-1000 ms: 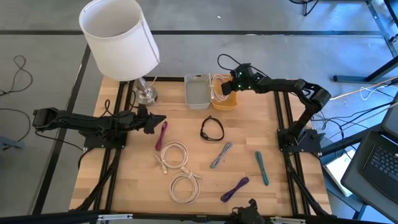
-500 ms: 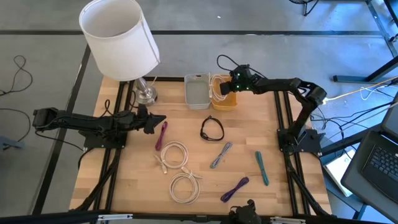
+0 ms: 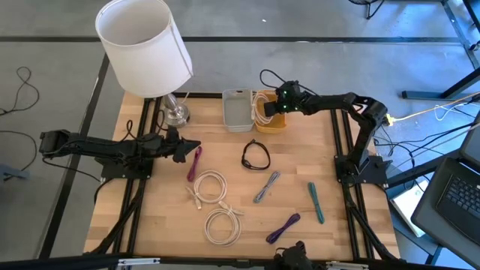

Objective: Pick & Place USB Port
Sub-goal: Put the top white HDMI cable into the yellow bin

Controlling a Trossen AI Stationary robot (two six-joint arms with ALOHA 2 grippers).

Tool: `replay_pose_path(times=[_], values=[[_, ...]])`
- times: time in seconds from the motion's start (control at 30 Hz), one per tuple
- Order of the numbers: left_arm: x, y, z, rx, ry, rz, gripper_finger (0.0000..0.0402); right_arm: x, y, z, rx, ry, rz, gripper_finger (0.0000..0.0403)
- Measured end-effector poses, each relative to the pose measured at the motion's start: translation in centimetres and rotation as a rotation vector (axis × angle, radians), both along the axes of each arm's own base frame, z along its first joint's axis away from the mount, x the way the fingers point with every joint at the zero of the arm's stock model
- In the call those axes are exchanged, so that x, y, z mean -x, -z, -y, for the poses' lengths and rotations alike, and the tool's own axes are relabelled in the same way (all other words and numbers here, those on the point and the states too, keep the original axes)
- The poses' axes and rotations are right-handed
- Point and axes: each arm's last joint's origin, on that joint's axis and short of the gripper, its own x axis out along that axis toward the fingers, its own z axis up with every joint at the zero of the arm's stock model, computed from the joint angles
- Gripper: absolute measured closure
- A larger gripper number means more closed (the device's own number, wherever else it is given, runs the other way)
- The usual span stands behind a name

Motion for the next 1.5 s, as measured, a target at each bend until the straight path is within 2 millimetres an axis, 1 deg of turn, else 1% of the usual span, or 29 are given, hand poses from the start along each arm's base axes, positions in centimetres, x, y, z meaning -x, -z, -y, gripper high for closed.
replay_pose_path(times=[0.2, 0.27, 0.43, 0.57, 0.67, 0.77, 0.9, 1.03, 1.2, 1.3, 1.37, 1.5], values=[[0.0, 0.0, 0.0, 0.000, 0.000, 0.000, 0.0398, -0.1, 0.0, 0.0, 0.004, -0.003, 0.007, 0.0383], [0.0, 0.0, 0.0, 0.000, 0.000, 0.000, 0.0398, -0.1, -0.1, 0.1, 0.013, -0.005, 0.014, 0.0362], [0.0, 0.0, 0.0, 0.000, 0.000, -0.001, 0.0398, -0.3, -0.3, 0.2, 0.046, -0.019, 0.029, 0.0286], [0.0, 0.0, 0.0, 0.000, 0.001, -0.001, 0.0398, -0.3, -0.4, 0.3, 0.059, -0.020, 0.041, 0.0234], [0.0, 0.0, 0.0, 0.000, 0.001, -0.001, 0.0398, -0.4, -0.5, 0.3, 0.062, -0.029, 0.057, 0.0204], [0.0, 0.0, 0.0, 0.000, 0.002, -0.001, 0.0398, -0.4, -0.7, 0.3, 0.064, -0.030, 0.064, 0.0186], [0.0, 0.0, 0.0, 0.001, 0.003, -0.001, 0.0398, -0.1, -1.5, 0.2, 0.090, -0.008, 0.039, 0.0185], [0.0, 0.0, 0.0, 0.000, 0.002, -0.002, 0.0398, 0.2, -2.4, 0.0, 0.128, -0.013, 0.009, 0.0196], [0.0, 0.0, 0.0, 0.000, 0.000, -0.004, 0.0398, 0.5, -2.7, -0.2, 0.143, -0.018, -0.037, 0.0208], [0.0, 0.0, 0.0, 0.001, 0.002, -0.004, 0.0398, 0.9, -3.2, -0.4, 0.166, -0.025, -0.073, 0.0213], [0.0, 0.0, 0.0, 0.001, 0.001, -0.004, 0.0398, 1.0, -4.1, -0.7, 0.194, -0.044, -0.073, 0.0218], [0.0, 0.0, 0.0, 0.001, 0.000, -0.004, 0.0398, 1.2, -7.4, -2.0, 0.286, -0.086, -0.033, 0.0231]])
